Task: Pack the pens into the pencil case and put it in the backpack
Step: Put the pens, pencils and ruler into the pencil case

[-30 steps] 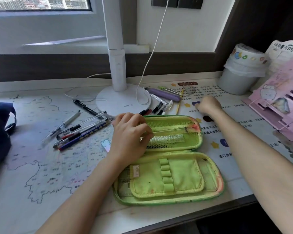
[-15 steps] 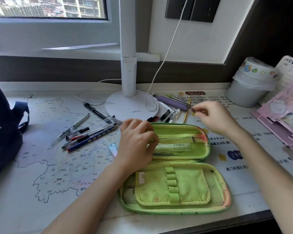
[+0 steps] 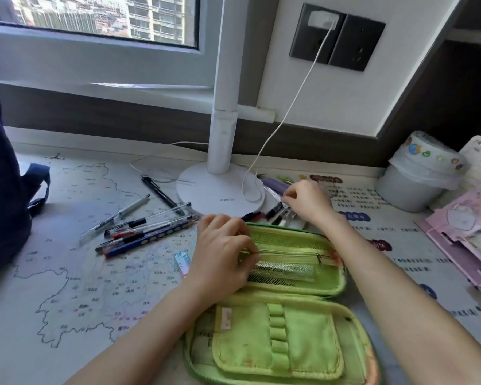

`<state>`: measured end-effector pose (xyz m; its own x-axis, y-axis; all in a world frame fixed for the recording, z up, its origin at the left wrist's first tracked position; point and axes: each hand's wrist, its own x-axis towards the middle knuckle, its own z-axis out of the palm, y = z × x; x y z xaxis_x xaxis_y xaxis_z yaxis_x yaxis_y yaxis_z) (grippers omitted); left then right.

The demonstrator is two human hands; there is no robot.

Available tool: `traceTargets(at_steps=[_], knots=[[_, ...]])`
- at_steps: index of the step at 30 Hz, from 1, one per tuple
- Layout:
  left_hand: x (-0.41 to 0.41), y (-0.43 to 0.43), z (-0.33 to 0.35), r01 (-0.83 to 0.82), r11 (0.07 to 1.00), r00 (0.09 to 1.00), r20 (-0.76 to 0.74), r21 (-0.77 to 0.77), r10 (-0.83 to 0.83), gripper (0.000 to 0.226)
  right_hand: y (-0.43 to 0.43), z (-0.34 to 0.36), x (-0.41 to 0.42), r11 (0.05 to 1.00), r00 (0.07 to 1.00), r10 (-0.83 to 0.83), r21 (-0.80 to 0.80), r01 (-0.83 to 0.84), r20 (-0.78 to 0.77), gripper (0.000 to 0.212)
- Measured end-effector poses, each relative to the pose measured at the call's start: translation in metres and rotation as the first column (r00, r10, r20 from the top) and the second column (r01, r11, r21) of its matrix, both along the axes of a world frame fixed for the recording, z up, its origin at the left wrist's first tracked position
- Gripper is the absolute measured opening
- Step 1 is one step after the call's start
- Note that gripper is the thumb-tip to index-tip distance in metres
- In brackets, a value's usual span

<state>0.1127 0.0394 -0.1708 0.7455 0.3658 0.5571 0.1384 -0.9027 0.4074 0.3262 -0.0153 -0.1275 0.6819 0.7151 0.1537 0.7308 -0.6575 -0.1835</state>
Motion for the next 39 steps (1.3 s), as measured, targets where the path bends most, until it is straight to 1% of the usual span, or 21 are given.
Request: traceTargets(at_steps=[2,4,8,11,14,17,19,21,22,24,25,27,29,30,32,33,35,36,37,38,39], knots=[[0.001,0.000,-0.002,0.000,1.000,1.000,-0.020,-0.011,0.000,0.016,0.012,-0.012,0.003,0.994,0.996,-0.061,-0.091,0.067,0.066,0.021],[0.001,0.001,-0.003,0.004,1.000,1.000,-0.017,-0.006,-0.004,0.012,0.022,-0.017,0.004,0.985,0.987,-0.141,-0.088,0.148,0.073,0.019],[0.002,0.001,-0.003,0.010,1.000,1.000,-0.022,0.004,-0.010,0.010,0.031,-0.014,0.006,0.959,0.957,-0.269,-0.117,0.257,-0.105,0.027],[0.002,0.001,-0.004,0.017,1.000,1.000,-0.006,-0.006,-0.017,0.007,0.031,-0.007,0.007,0.958,0.942,-0.276,-0.132,0.254,-0.193,0.024],[0.002,0.001,-0.004,0.022,1.000,1.000,0.006,-0.006,-0.022,0.006,0.026,0.007,0.004,0.955,0.918,-0.295,-0.091,0.281,-0.265,0.024],[0.001,0.000,-0.004,0.023,1.000,1.000,-0.002,-0.001,-0.023,0.004,0.013,0.020,0.001,0.949,0.936,-0.313,-0.102,0.299,-0.165,0.012],[0.001,-0.001,-0.003,0.023,1.000,1.000,-0.005,0.005,-0.023,0.002,-0.007,0.031,-0.003,0.948,0.946,-0.316,-0.049,0.313,-0.077,0.006],[0.000,-0.001,-0.002,0.025,1.000,1.000,0.006,0.004,-0.025,0.002,-0.035,0.043,-0.008,0.960,0.965,-0.262,0.098,0.264,-0.034,0.007],[0.000,-0.001,-0.001,0.024,1.000,1.000,0.015,0.006,-0.024,0.002,-0.051,0.050,-0.013,0.963,0.979,-0.196,0.178,0.202,-0.048,0.005],[-0.001,-0.002,0.000,0.029,0.999,0.999,0.035,0.016,-0.029,0.003,-0.080,0.061,-0.027,0.959,0.984,0.002,0.279,0.049,-0.177,0.004],[-0.001,-0.002,0.001,0.034,0.999,0.998,0.044,0.023,-0.035,0.003,-0.091,0.065,-0.034,0.961,0.963,0.092,0.276,-0.020,-0.252,0.005],[-0.003,-0.003,0.003,0.050,0.998,0.997,0.063,0.046,-0.053,0.003,-0.101,0.064,-0.042,0.983,0.932,0.158,0.145,-0.116,-0.326,0.008],[-0.004,-0.004,0.005,0.074,0.994,0.994,0.076,0.077,-0.080,0.004,-0.100,0.054,-0.047,0.981,0.949,0.184,-0.011,-0.194,-0.257,0.008],[-0.004,-0.005,0.006,0.084,0.993,0.992,0.084,0.087,-0.091,0.004,-0.097,0.048,-0.051,0.971,0.950,0.222,-0.037,-0.235,-0.220,0.007],[-0.005,-0.005,0.007,0.090,0.991,0.990,0.097,0.098,-0.099,0.004,-0.087,0.036,-0.061,0.950,0.928,0.297,-0.027,-0.310,-0.227,0.005],[-0.005,-0.005,0.007,0.089,0.991,0.990,0.096,0.102,-0.099,0.004,-0.082,0.031,-0.066,0.932,0.908,0.333,-0.057,-0.359,-0.255,0.007],[-0.005,-0.004,0.006,0.081,0.992,0.993,0.081,0.100,-0.089,0.007,-0.075,0.030,-0.071,0.852,0.854,0.414,-0.196,-0.485,-0.316,0.013],[-0.004,-0.003,0.005,0.075,0.993,0.994,0.075,0.092,-0.082,0.009,-0.073,0.033,-0.068,0.822,0.823,0.427,-0.219,-0.526,-0.375,0.015],[-0.004,-0.003,0.005,0.067,0.995,0.995,0.071,0.077,-0.073,0.010,-0.072,0.037,-0.062,0.834,0.798,0.412,-0.169,-0.524,-0.439,0.017],[-0.003,-0.002,0.004,0.063,0.996,0.995,0.069,0.060,-0.068,0.011,-0.069,0.038,-0.054,0.888,0.793,0.380,-0.051,-0.456,-0.477,0.020],[-0.002,-0.002,0.003,0.061,0.997,0.996,0.070,0.041,-0.064,0.012,-0.063,0.037,-0.040,0.945,0.827,0.320,0.097,-0.312,-0.463,0.022]])
